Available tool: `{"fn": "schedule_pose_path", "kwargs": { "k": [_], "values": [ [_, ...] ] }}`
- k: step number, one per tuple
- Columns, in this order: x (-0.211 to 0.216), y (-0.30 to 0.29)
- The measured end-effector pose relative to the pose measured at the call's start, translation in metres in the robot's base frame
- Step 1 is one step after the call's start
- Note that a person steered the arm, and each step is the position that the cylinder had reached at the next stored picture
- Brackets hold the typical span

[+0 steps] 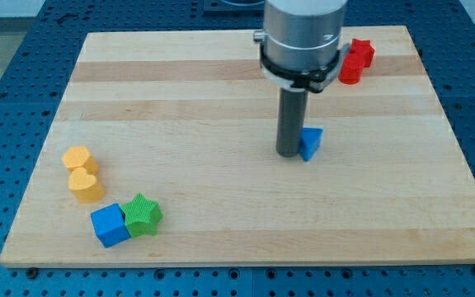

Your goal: Nudge blue cube along with green star right a bit

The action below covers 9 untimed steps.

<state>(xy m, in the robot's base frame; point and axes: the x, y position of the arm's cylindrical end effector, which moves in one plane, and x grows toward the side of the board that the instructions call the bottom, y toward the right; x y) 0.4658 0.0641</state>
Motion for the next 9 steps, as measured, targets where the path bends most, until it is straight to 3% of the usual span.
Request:
{"fn": "schedule_pose_path", "kwargs": {
  "k": [2, 5, 6, 9],
  "values": [
    [-0.004, 0.052],
    [0.077, -0.061],
    [0.071, -0.125],
    [0.152, -0.139]
  ]
}}
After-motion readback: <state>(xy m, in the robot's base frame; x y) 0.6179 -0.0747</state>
